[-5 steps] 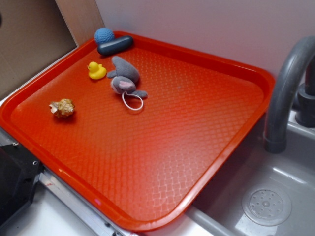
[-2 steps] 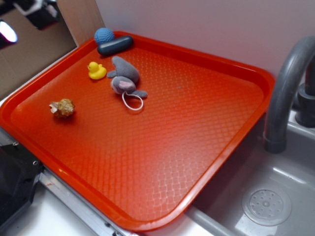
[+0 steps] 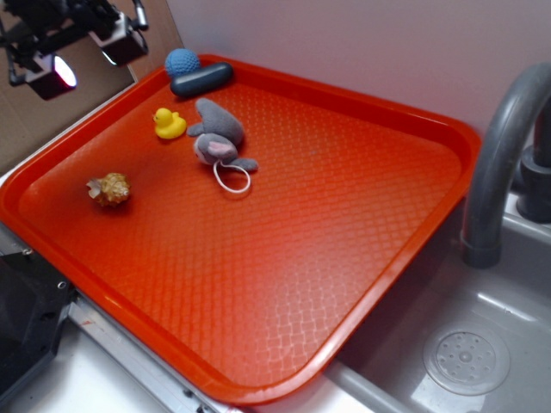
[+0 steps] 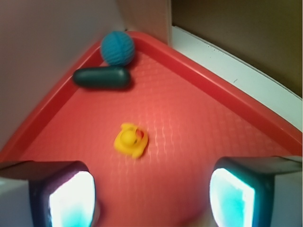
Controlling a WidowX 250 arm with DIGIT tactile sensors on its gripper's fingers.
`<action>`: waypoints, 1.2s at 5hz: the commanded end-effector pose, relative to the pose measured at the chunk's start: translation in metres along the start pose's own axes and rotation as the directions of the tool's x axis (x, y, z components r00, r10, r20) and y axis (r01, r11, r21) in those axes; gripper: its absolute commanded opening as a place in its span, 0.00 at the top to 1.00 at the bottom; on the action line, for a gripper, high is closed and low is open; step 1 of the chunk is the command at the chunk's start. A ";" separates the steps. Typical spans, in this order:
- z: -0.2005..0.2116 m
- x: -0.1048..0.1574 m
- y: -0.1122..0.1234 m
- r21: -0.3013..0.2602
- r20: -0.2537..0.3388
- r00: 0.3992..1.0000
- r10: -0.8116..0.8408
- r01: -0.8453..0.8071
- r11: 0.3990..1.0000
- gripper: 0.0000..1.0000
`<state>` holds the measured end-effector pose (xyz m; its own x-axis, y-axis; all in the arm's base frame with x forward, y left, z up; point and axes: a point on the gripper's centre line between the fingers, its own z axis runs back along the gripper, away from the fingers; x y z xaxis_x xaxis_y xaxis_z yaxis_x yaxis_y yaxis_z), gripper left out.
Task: Grab the yellow duck.
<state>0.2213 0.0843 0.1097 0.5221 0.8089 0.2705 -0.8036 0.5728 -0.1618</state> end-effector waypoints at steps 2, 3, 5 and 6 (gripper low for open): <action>-0.051 0.018 -0.028 0.035 0.023 0.999 -0.046 0.045 0.998 0.00; -0.069 0.019 -0.034 0.071 0.017 0.998 -0.064 0.063 0.995 0.00; -0.091 0.016 -0.026 0.143 -0.021 0.997 -0.075 0.077 0.987 0.00; -0.085 0.015 -0.023 0.123 -0.030 0.995 -0.091 0.094 0.988 1.00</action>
<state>0.2720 0.0860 0.0225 0.6150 0.7570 0.2210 -0.7772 0.6292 0.0078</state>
